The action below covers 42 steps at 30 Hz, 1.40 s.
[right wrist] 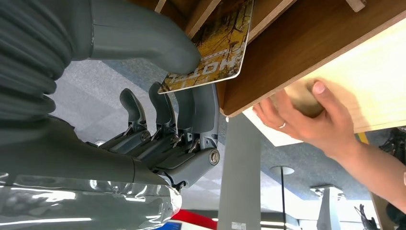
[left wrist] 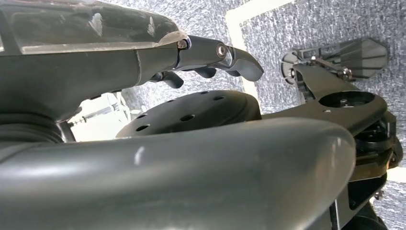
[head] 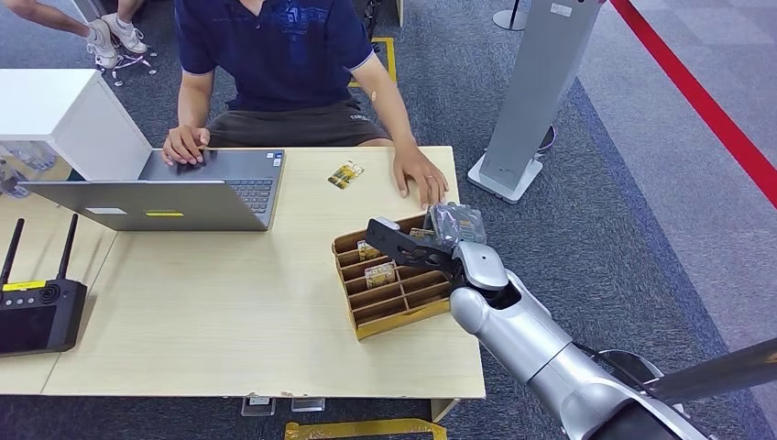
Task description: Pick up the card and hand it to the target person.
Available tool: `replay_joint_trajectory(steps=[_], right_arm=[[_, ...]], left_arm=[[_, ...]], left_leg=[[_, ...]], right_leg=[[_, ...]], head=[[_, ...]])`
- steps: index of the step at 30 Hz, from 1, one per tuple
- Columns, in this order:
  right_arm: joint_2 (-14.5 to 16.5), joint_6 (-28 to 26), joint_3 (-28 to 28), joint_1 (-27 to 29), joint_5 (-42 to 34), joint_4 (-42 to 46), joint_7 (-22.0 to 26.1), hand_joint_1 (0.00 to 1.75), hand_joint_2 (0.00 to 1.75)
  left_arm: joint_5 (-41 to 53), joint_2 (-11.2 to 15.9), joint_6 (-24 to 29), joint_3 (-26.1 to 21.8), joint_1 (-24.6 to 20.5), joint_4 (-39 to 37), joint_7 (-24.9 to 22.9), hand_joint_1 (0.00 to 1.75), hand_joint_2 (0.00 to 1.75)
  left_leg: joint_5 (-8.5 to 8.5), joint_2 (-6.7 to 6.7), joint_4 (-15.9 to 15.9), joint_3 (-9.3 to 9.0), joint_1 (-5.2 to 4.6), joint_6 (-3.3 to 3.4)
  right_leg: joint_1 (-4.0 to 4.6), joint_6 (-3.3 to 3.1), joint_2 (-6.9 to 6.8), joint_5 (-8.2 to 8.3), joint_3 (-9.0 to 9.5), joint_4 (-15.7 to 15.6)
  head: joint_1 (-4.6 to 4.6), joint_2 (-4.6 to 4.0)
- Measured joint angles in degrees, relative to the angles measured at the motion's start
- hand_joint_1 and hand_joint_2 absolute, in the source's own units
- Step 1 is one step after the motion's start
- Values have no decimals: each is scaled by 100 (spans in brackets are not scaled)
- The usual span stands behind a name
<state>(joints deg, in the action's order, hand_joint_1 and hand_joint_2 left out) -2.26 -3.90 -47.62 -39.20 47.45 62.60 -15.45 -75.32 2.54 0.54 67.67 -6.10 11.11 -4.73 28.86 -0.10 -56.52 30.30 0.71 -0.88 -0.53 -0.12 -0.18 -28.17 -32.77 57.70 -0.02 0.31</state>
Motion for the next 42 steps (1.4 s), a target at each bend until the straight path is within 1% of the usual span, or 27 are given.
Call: replay_joint_trajectory(steps=[8,21,26,30,35,39,42], right_arm=[[-35,-45,18,1,58,128,-24,133,175],[-205,9,260,-130,75,1310,-246,133,175],[-242,-83,297,-212,-15,1579,-214,133,175],[-239,-160,298,-302,-152,1617,-105,133,175],[-133,-436,261,-443,-306,1436,128,133,175],[39,-760,227,-519,-326,1147,331,133,175],[190,-893,196,-569,-326,917,431,133,175]], left_arm=[[-28,0,-2,0,2,-1,31,0,0],[-52,0,51,0,8,-1,31,0,0],[-50,0,65,0,8,-1,27,0,0],[-48,0,87,0,6,-1,14,0,0],[-48,0,93,0,0,-1,12,0,0],[-51,0,96,0,-6,-1,-23,0,0],[-71,0,99,1,-10,-1,-34,0,0]], left_leg=[[0,0,0,0,0,0],[0,0,0,0,0,0],[0,0,0,1,0,0],[0,0,0,3,0,0],[0,-1,0,5,0,0],[0,-1,0,6,0,0],[0,-1,0,7,0,0]], right_leg=[[0,0,0,0,-1,0],[0,0,0,1,-1,0],[0,0,0,1,-1,0],[0,0,0,1,-1,0],[0,0,-1,0,-1,0],[0,0,-1,0,-1,1],[0,0,-1,0,-2,1]], head=[[0,0],[0,0],[0,0],[0,0],[0,0],[0,0],[0,0]])
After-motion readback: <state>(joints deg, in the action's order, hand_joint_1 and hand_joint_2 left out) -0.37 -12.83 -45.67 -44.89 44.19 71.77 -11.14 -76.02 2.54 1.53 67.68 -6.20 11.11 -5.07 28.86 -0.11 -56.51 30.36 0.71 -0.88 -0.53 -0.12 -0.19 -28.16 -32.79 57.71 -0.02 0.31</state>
